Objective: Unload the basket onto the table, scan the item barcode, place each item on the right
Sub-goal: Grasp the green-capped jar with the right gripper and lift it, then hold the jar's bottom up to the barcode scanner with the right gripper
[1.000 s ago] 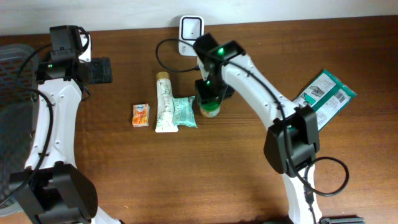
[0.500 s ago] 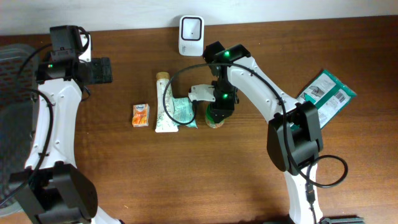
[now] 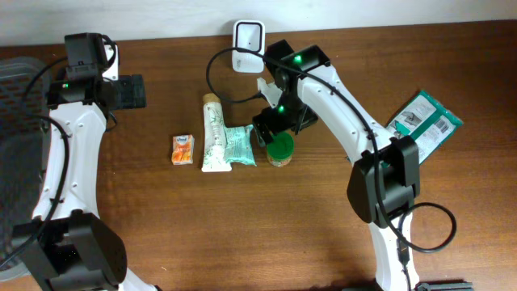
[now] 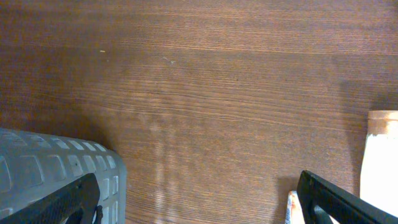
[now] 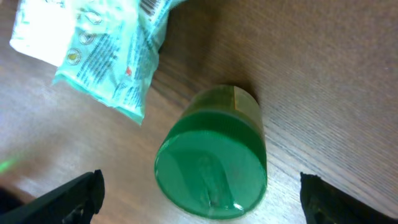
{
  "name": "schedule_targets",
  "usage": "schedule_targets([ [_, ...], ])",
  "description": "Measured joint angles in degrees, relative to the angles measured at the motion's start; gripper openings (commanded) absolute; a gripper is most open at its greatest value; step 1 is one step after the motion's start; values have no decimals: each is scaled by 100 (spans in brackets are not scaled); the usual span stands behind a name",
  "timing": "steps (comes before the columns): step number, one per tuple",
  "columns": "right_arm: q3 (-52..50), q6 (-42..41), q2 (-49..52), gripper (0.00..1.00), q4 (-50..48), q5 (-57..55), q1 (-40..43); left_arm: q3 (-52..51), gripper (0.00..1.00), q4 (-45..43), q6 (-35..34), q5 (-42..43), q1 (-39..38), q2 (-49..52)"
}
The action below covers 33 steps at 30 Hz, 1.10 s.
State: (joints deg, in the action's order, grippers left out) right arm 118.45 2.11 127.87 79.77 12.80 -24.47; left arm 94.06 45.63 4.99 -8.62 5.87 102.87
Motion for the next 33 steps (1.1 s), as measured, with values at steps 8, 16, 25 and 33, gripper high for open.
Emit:
schedule_targets([
  [8, -732, -219, 0, 87, -529, -181, -7, 0, 99, 0, 0, -2, 0, 0],
  [16, -1126, -221, 2, 63, -896, -507, -136, 0, 99, 0, 0, -2, 0, 0],
  [25, 221, 809, 55, 59, 282, 1093, -68, 0, 99, 11, 0, -2, 0, 0],
  [33, 2474, 2660, 37, 60, 1722, 3598, 39, 0, 99, -4, 0, -2, -2, 0],
])
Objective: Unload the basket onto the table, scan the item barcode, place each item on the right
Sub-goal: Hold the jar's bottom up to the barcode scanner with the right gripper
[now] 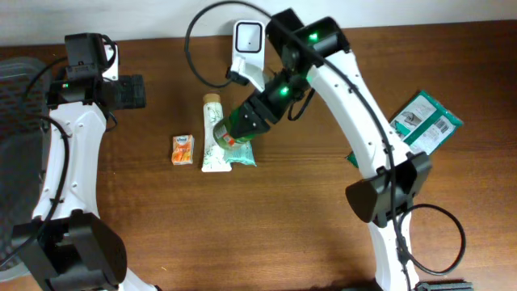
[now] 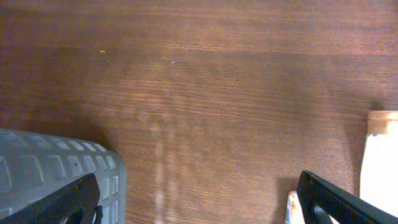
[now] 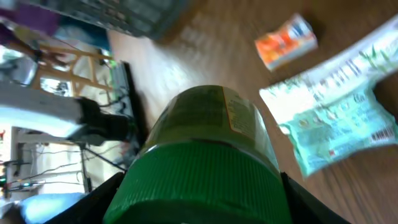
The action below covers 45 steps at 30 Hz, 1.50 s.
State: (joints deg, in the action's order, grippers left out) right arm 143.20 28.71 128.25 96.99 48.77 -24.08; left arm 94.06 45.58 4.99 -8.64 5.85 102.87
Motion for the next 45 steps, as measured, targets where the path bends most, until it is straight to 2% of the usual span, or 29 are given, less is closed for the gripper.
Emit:
schedule_targets([
  [2, 378, 63, -42, 60, 0, 597, 234, 0, 99, 7, 0, 2, 2, 0],
  [8, 387, 11, -586, 60, 0, 1919, 1233, 0, 99, 4, 0, 0, 2, 0],
  [12, 393, -107, -695, 60, 0, 2184, 1322, 0, 99, 4, 0, 0, 2, 0],
  [15, 393, -138, -697, 60, -11, 1884, 1281, 0, 99, 4, 0, 0, 2, 0],
  [17, 393, -151, -702, 59, -131, 918, 946, 0, 99, 4, 0, 0, 2, 0],
  [22, 393, -1034, -435, 59, -1139, -3268, -341, 0, 99, 2, 0, 0, 2, 0],
  [26, 389, -1169, 448, 44, -2435, -5222, -372, 0, 99, 9, 0, 0, 2, 0],
  [30, 378, -380, 916, 44, -4402, -5711, -306, 0, 99, 11, 0, 0, 2, 0],
  [33, 380, 835, 1093, 44, -5331, -5869, -278, 0, 99, 7, 0, 0, 0, 0],
  [36, 380, 2238, 1340, 43, -5952, -6306, -247, 0, 99, 4, 0, 0, 0, 0],
  [39, 378, 3209, 1587, 43, -6645, -6664, -214, 0, 99, 7, 0, 0, 0, 0],
  [41, 358, 3609, 1725, 44, -7010, -6793, -195, 0, 99, 9, 0, 0, 2, 0],
  [45, 188, 3840, 1908, 44, -7232, -6900, -146, 0, 99, 4, 0, 0, 2, 0],
])
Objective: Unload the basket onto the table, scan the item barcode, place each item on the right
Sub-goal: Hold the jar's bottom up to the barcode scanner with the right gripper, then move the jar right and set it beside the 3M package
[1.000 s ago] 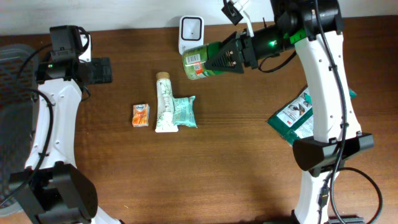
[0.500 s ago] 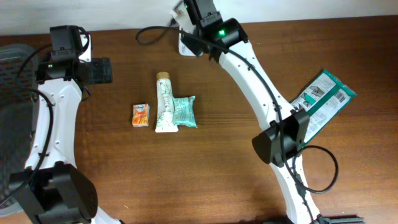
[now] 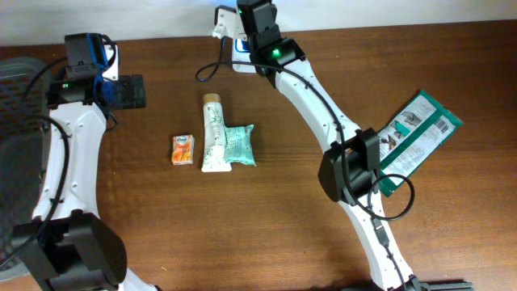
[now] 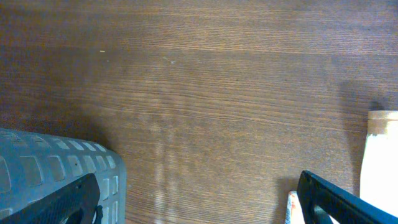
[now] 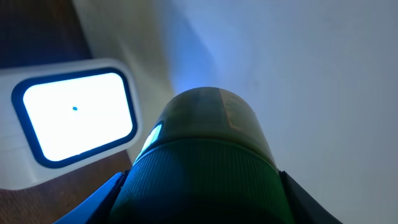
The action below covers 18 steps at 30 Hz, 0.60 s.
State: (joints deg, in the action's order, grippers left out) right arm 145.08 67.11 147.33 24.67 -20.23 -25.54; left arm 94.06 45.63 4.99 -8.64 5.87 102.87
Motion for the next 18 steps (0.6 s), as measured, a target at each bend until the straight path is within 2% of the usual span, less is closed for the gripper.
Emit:
schedule_targets([
  [6, -151, 66, 61, 45, -31, -35, 109, 0, 99, 0, 0, 0, 0, 0],
  [8, -153, 61, 61, 49, -28, -35, 109, 0, 99, 0, 0, 0, 0, 0],
  [11, -164, -142, 61, 49, 411, 35, 109, 0, 99, 0, 0, 2, 0, 0],
  [13, -197, -909, -46, 49, 813, 284, 125, 0, 99, -2, 0, 0, 0, 0],
  [18, -236, -3287, -1781, 49, 3757, 824, 177, 0, 99, 11, 0, 2, 0, 0],
])
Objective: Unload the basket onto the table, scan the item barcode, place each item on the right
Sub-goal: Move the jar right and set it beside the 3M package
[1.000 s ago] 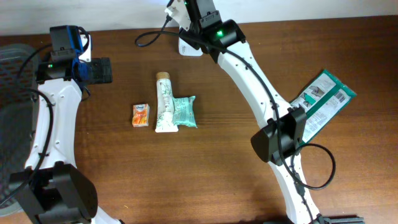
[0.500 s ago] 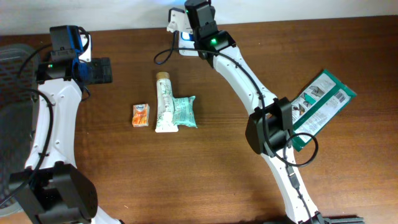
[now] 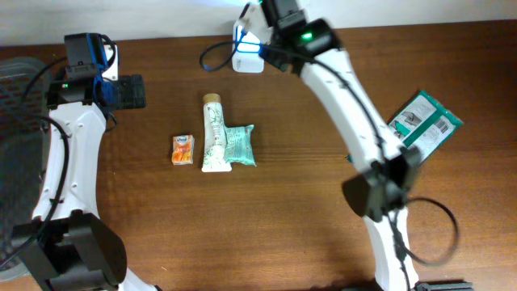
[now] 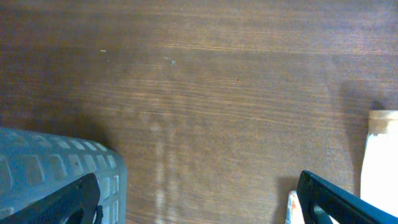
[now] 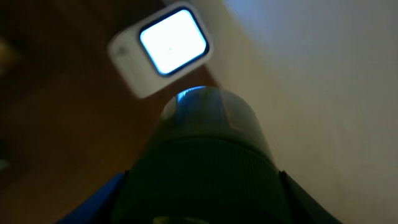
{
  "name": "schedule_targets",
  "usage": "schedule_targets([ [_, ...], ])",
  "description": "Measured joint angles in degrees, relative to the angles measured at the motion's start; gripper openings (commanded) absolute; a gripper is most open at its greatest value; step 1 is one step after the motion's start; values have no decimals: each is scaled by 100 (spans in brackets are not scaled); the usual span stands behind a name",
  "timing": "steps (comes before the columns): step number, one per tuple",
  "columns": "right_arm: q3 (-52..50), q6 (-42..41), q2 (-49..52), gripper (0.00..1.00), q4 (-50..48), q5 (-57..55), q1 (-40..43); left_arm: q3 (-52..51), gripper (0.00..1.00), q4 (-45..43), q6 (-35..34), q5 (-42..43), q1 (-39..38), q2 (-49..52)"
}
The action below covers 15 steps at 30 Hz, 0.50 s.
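A green-lidded jar (image 5: 205, 155) fills the lower middle of the right wrist view, dark and blurred, with my right gripper (image 5: 202, 190) shut on it. Beyond the jar lies the white scanner (image 5: 166, 46), its window lit; overhead it sits at the table's back edge (image 3: 246, 48). In the overhead view the right wrist (image 3: 279, 20) is just right of the scanner and hides the jar. My left gripper (image 4: 199, 199) hangs open over bare wood at the far left, nothing between its fingers.
An orange carton (image 3: 183, 150), a white tube (image 3: 213, 133) and a teal packet (image 3: 240, 145) lie side by side mid-table. A green box (image 3: 424, 121) sits at the right edge. A grey basket (image 3: 16, 121) stands at the left, below the left gripper.
The right gripper with the jar has drawn back from the scanner, which now looks smaller and farther off in the wrist view. Overhead, the right arm has swung to the right. The left arm is unchanged.
The jar first stood on the table beside the teal packet with my right gripper open around it. Then the gripper held it lifted over the tube and packet. Later it was close to the scanner's lit window, and now a little farther from it.
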State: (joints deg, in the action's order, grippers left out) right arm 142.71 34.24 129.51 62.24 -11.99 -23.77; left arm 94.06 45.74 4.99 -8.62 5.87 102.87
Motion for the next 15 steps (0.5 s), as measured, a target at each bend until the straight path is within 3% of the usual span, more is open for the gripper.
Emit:
schedule_targets([
  [3, 125, -1419, -509, 49, 1797, 376, 354, 0, 99, -11, 0, 0, 0, 0],
  [6, -129, -2422, -144, 46, 2695, 798, 1126, 0, 99, -11, 0, 0, -2, 0],
  [9, -820, -3110, -55, 46, 2623, 942, 1862, 0, 99, -15, 0, -2, -2, 0],
  [13, -2308, -3436, -20, 46, 1545, 1106, 2699, 0, 99, -7, 0, 0, 0, 0],
  [14, -2673, -3451, -2, 48, 1222, 1128, 2839, 0, 99, -4, 0, -2, 0, 0],
  [15, -2839, -3467, 0, 59, 1040, 1147, 2922, 0, 99, -11, 0, -2, 0, 0],
])
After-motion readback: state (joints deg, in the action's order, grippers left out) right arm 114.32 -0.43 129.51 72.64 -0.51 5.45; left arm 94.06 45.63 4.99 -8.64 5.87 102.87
